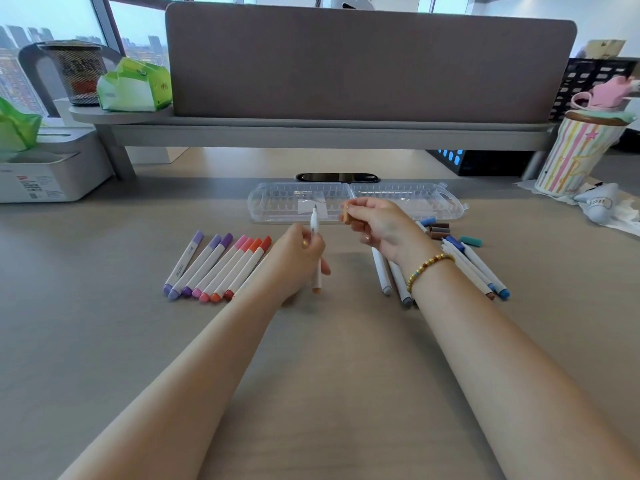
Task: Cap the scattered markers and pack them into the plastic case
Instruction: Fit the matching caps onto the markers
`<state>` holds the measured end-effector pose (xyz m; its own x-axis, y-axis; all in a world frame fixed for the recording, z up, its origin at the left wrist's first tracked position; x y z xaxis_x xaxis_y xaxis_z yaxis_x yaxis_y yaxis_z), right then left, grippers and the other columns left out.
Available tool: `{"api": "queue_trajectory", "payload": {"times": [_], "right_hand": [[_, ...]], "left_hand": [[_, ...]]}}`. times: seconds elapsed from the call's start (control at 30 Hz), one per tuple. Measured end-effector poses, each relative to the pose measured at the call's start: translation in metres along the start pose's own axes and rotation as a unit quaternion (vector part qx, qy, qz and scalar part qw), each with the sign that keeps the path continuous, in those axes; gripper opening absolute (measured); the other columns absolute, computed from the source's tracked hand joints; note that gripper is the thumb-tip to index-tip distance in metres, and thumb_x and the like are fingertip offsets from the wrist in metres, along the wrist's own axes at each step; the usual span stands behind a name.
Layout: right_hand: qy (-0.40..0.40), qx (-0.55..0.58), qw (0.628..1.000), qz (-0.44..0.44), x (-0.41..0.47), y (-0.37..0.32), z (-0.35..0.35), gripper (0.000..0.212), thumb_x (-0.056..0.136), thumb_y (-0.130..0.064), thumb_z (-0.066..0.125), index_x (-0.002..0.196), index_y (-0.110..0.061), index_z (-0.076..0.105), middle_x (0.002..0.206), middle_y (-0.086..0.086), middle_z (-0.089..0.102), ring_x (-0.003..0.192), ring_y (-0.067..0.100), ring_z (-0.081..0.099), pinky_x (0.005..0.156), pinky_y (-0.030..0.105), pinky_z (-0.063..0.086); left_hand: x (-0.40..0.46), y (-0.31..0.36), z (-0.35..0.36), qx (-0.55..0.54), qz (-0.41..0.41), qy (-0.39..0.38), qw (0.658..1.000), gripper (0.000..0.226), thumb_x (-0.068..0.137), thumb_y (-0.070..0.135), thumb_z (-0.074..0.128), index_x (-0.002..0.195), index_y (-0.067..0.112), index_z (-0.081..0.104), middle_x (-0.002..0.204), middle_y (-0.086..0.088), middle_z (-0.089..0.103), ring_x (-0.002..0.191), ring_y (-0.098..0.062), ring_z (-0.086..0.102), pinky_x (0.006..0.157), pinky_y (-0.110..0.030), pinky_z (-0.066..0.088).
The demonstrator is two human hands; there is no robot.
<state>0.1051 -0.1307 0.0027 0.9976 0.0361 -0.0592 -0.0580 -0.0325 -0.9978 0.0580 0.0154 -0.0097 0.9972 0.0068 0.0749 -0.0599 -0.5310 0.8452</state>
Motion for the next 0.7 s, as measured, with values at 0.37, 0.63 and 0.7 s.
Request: {"api": "queue_trajectory", "payload": {"times": [0.37,0.63,0.7], "right_hand": [[0.007,0.115,0.992,0.048,0.0043,0.0072,-0.0091,0.013,0.095,-0.006,0.051,0.089,-0.012,0.060,0.080,0.001,0.064,0.060,0.005,0.052,0.039,0.012,0.034],[0.011,0.118,0.992,0.031,0.0005,0.0050,-0.0062,0.014,0.101,-0.011,0.039,0.098,-0.008,0.053,0.077,0.006,0.059,0.062,0.012,0.056,0.042,0.016,0.047],[-0.007,0.043,0.999,0.013,0.0012,0.0045,-0.0064,0.021,0.101,-0.015,0.040,0.095,-0.011,0.059,0.069,-0.001,0.046,0.054,0.007,0.041,0.038,0.014,0.033]], "left_hand": [[-0.0018,-0.0030,0.0048,0.025,0.046,-0.017,0.998,0.028,0.097,0.031,0.041,0.099,0.013,0.062,0.057,0.009,0.059,0.036,0.000,0.042,0.037,-0.009,0.035],[-0.0004,-0.0053,0.0050,0.025,0.061,-0.012,0.998,0.026,0.097,0.032,0.042,0.100,0.014,0.060,0.059,0.008,0.058,0.044,-0.002,0.043,0.039,-0.008,0.034],[0.0009,-0.0064,0.0049,0.041,0.059,-0.010,0.997,0.027,0.097,0.034,0.043,0.099,0.014,0.060,0.059,0.009,0.058,0.044,-0.001,0.044,0.042,-0.012,0.035]]}}
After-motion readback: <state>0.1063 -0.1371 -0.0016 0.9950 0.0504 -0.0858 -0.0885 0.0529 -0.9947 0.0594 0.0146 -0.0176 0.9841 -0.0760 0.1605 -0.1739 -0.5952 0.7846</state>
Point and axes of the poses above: each hand's wrist, its own x-axis towards the middle knuckle, its own z-axis out of the palm, y = z × x, the point moved 3 cm from there along x, towards the middle knuckle
